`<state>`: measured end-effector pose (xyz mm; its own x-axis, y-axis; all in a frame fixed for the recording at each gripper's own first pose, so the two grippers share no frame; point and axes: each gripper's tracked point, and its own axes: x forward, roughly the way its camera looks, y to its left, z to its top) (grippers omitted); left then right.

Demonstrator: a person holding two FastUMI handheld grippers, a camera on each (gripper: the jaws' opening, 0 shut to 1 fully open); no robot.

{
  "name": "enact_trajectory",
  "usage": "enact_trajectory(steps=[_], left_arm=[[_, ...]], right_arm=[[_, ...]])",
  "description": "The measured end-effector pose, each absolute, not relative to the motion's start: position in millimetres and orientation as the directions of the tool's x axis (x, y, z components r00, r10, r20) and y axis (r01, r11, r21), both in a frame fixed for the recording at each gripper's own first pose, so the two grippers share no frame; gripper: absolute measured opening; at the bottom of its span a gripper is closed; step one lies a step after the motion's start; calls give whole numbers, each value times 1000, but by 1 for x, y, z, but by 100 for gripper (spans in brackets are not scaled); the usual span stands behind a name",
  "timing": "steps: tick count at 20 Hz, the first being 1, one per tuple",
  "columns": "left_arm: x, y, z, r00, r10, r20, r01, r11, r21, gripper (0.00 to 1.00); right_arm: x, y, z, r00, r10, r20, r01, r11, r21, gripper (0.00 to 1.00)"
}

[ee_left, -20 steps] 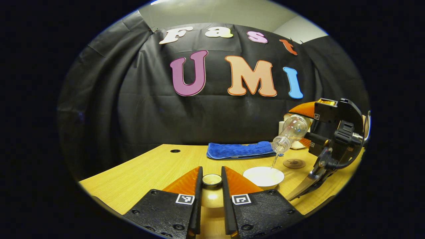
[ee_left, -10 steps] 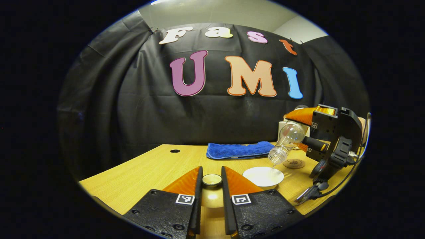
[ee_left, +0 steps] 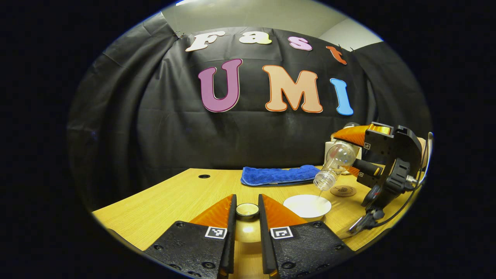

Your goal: Open the teacup lid with one hand, grasp the water bottle and pour water into the teacup with the other hand; after pouring, place the water bottle on the coaster and then close the teacup lid.

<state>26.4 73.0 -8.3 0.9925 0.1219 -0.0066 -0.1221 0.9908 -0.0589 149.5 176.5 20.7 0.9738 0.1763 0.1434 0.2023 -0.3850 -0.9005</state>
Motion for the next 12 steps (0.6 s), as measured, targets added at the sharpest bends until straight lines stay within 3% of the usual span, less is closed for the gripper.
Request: enact_trajectory(steps=[4, 6, 7, 8, 9, 12], left_arm=[[27, 74, -9, 992, 127, -7, -127, 990, -59, 26], [27, 74, -9, 992, 127, -6, -128, 990, -59, 26], [27, 74, -9, 992, 127, -7, -128, 990, -59, 26], [27, 74, -9, 992, 128, -7, -128, 990, -59, 26], [27, 73, -9, 992, 128, -7, -128, 990, -59, 26], [27, 74, -9, 992, 127, -7, -128, 990, -59, 26]], right_arm=[[146, 154, -13, 997, 82, 12, 23, -130, -991, 78], [145, 147, -27, 996, 44, -79, -81, 50, -995, 79], [145, 146, -33, 992, 31, -125, -128, 150, -980, 80], [144, 144, -35, 987, 20, -159, -159, 253, -954, 72], [145, 142, -38, 982, 14, -188, -180, 354, -918, 80], [147, 141, -37, 973, 34, -229, -205, 590, -781, 74]])
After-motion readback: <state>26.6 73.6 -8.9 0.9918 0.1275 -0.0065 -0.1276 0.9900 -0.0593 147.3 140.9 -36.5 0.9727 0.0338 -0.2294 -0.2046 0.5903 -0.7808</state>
